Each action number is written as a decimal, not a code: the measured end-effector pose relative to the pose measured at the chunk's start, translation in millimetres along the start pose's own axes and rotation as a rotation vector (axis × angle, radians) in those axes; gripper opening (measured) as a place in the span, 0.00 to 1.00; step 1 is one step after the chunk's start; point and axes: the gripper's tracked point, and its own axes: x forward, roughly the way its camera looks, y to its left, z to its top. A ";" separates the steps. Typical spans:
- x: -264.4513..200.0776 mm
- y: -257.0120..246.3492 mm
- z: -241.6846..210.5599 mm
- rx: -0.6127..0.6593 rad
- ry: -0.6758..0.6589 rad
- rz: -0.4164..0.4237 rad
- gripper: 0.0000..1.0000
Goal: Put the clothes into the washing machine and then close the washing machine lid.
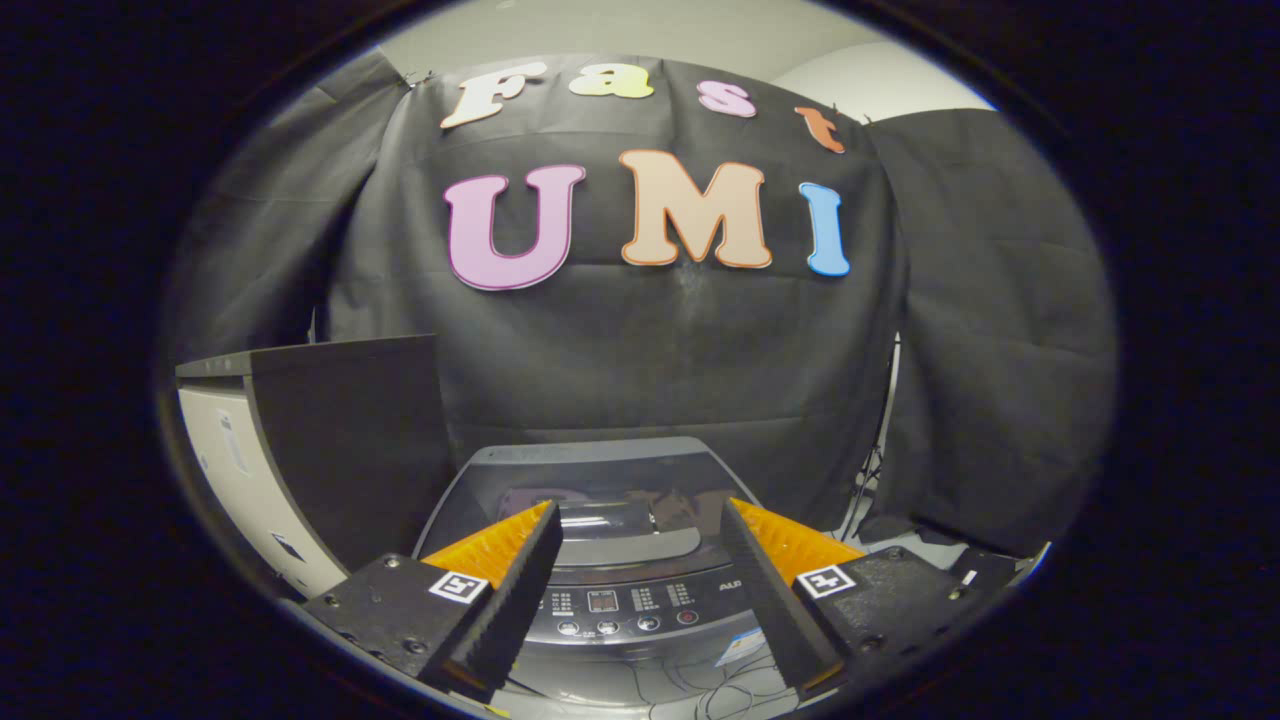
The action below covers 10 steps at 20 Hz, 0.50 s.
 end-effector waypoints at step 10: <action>-66.2 24.8 39.2 0.059 -0.064 0.076 0.95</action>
